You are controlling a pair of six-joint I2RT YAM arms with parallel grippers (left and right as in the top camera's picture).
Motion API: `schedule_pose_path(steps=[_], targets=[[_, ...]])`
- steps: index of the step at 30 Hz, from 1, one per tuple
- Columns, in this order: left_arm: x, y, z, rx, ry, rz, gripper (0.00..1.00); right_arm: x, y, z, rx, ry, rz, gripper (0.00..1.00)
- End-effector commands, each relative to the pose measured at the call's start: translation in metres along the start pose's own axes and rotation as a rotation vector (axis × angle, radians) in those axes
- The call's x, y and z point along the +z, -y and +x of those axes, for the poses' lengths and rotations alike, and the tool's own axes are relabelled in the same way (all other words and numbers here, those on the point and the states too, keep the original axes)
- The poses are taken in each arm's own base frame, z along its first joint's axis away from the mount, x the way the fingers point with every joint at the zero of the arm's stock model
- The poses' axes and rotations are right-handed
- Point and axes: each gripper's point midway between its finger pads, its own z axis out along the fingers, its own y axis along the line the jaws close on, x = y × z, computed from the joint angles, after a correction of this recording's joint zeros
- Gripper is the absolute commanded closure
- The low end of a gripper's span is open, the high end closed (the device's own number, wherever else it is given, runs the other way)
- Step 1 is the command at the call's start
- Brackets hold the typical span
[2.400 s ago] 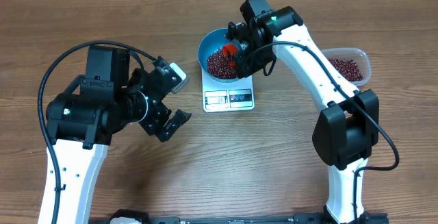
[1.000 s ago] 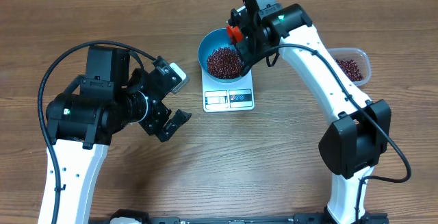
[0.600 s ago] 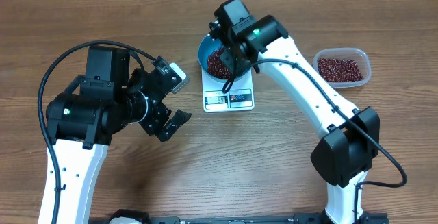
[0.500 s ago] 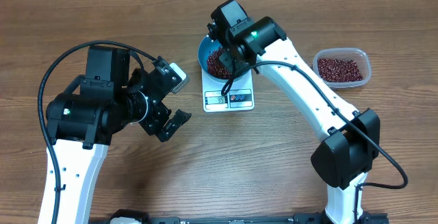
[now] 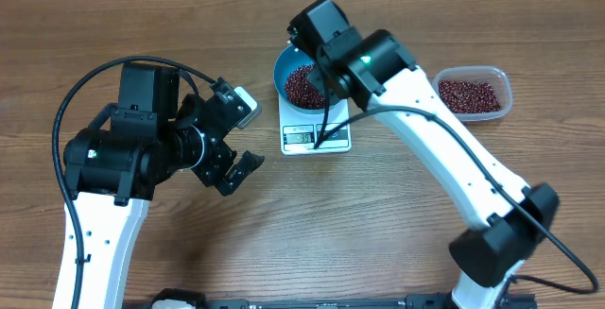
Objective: Scoop item into bowl and weigh 150g on scale
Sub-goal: 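Carry the empty scoop back right to the bean tub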
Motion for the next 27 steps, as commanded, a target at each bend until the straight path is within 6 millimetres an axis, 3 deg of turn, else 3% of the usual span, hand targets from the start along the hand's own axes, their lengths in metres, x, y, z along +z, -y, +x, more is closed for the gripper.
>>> schedule_pose_path(steps=[1, 10, 16, 22, 27], targets=[[-0.003, 0.000, -0.005, 0.024, 0.018, 0.004, 0.00, -0.040, 0.026, -0.005, 0.098, 0.079, 0.033, 0.96], [-0.003, 0.000, -0.005, 0.024, 0.018, 0.004, 0.00, -0.071, 0.036, 0.041, 0.275, -0.002, -0.107, 0.96], [-0.003, 0.000, -0.005, 0.024, 0.018, 0.004, 0.00, -0.090, 0.047, 0.057, 0.348, 0.010, -0.194, 0.96], [-0.003, 0.000, -0.005, 0.024, 0.018, 0.004, 0.00, -0.086, 0.080, 0.100, 0.445, -0.109, -0.148, 0.96], [-0.003, 0.000, -0.005, 0.024, 0.018, 0.004, 0.00, -0.080, 0.120, 0.135, 0.635, -0.178, -0.104, 0.96]])
